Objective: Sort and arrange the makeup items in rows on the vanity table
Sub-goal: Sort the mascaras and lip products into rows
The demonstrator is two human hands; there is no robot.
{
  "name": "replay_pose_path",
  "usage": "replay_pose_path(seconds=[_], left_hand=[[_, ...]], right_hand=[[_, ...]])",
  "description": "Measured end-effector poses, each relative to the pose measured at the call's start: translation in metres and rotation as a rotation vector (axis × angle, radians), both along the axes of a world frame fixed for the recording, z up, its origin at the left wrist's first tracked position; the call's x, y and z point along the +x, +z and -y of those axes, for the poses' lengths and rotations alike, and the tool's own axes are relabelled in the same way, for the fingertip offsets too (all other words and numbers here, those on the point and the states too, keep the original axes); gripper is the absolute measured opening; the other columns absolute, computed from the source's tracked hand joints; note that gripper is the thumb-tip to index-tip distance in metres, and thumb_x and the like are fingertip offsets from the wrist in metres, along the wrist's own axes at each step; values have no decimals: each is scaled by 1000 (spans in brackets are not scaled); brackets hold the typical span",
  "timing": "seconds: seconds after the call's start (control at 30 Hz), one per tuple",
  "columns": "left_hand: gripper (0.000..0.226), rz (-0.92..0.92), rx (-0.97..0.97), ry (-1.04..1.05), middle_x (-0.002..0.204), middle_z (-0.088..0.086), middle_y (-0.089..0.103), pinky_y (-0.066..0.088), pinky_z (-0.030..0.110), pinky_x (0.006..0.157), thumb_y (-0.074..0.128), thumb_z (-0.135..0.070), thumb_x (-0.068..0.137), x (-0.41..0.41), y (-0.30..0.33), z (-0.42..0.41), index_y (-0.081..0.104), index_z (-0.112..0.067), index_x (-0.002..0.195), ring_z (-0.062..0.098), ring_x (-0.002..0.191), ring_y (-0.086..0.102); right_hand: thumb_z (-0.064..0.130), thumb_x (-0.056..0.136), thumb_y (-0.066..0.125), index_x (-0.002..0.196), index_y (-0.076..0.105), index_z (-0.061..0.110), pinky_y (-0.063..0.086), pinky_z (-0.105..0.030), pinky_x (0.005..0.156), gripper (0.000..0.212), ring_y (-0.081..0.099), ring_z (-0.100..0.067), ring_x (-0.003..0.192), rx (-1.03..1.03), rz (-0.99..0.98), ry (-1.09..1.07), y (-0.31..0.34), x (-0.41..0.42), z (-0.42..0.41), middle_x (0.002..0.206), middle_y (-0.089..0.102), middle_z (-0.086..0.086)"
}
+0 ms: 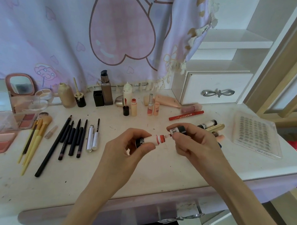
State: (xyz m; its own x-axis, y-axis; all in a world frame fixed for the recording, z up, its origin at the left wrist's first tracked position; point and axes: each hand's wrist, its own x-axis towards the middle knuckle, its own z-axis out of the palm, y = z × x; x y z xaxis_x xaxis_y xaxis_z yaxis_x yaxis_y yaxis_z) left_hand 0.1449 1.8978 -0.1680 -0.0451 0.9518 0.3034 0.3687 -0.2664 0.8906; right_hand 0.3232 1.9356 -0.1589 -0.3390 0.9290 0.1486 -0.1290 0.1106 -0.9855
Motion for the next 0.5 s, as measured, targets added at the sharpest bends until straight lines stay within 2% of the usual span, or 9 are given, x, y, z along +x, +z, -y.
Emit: replay_pose_path(seconds=[0.13,0.23,0.33,0.4,0.5], left_hand=[[25,36,-4,15,82,-19,62,45,10,66,58,-49,65,-1,0,0,60,-36,87,3,71,54],[24,40,0,18,83,-20,63,46,13,68,58,-48,65,0,0,-1,60,-37,87,2,71,55],[26,64,-7,23,81,-20,64,47,14,68,59,-49,65,-1,-2,0,61,-36,87,2,71,56],[26,78,-19,20,81,-18,65,48,16,69,59,-48,65,-2,-4,1,61,-36,88,3,72,57],[26,78,-27,28,84,-17,66,49,18,72,60,-47,65,-2,-6,1,61,-36,88,5,74,58]], right_hand=[[25,79,60,79,72,20,30,-18,47,13,31,-8,49,29,-8,-56,3,3,0,53,38,9],[28,80,65,73,70,20,31,-17,46,12,31,-8,48,44,-21,-110,4,3,1,51,37,8],[37,71,68,73,69,17,33,-15,46,20,32,-8,48,58,-19,-163,4,5,3,51,38,8],[38,67,65,76,68,12,34,-15,46,28,33,-9,48,44,-30,-188,3,6,4,52,38,6],[37,66,64,74,66,11,33,-16,46,27,32,-10,49,35,-47,-219,4,8,5,53,37,3]])
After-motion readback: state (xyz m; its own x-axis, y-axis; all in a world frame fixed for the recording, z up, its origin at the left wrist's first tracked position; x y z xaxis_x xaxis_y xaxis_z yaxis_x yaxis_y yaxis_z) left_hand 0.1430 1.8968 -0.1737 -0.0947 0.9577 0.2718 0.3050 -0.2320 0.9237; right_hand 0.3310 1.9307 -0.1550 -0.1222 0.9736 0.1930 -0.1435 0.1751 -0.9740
